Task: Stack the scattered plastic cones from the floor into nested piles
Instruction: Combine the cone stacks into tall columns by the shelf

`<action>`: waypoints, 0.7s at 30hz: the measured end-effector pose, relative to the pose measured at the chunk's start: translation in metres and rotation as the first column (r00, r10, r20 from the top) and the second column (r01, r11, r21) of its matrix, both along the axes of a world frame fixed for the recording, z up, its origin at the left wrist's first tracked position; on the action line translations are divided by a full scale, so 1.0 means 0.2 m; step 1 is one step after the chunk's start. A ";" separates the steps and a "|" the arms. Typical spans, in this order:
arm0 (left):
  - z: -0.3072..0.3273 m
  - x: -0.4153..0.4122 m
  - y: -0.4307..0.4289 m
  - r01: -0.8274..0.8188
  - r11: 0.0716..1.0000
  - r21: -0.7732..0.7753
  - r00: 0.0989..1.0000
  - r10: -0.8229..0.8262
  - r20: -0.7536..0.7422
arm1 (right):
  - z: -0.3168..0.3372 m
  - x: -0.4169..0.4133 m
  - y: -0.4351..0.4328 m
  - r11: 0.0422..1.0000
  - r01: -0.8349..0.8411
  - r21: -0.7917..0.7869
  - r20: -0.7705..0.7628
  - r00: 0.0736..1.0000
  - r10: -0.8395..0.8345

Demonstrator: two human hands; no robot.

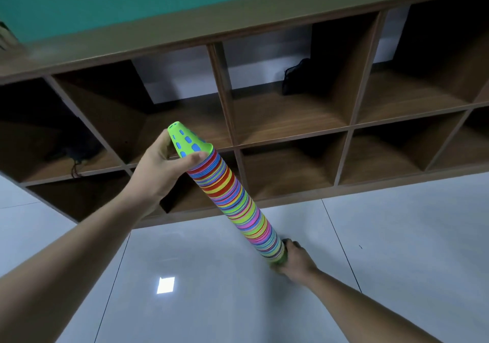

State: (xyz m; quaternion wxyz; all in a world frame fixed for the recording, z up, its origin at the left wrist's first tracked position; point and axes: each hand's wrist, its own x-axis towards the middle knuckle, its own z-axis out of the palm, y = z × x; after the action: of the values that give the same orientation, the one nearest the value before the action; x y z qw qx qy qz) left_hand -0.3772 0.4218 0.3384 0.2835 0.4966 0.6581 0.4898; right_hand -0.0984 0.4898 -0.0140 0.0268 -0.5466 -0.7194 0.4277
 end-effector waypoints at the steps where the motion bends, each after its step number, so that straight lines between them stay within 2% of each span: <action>1: -0.01 -0.03 0.00 0.000 1.000 -0.002 1.000 0.000 0.014 | -0.02 -0.02 0.00 1.000 -0.008 0.019 0.017 1.000 0.008; 7: -0.07 -0.16 0.02 -0.017 1.000 0.008 0.996 0.016 0.091 | -0.11 -0.05 0.01 0.999 0.019 0.037 0.057 0.998 -0.022; 11: -0.08 -0.18 0.02 -0.029 0.999 0.023 0.993 0.026 0.111 | -0.12 -0.06 0.01 0.997 0.077 -0.008 -0.033 0.996 -0.078; 16: -0.03 -0.18 0.02 -0.029 0.996 0.084 0.993 0.019 0.118 | -0.10 -0.05 -0.02 0.990 0.131 0.042 -0.139 0.982 -0.124; 21: 0.15 -0.19 0.03 -0.039 0.983 0.182 0.989 0.013 0.144 | 0.07 -0.02 0.02 0.975 0.206 0.078 -0.258 0.949 -0.180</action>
State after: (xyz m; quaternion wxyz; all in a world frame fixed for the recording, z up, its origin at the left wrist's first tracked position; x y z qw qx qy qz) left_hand -0.4146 0.4271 0.3678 0.2762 0.4759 0.5945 0.5863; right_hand -0.1030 0.4946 -0.0004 0.1873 -0.5541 -0.6744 0.4506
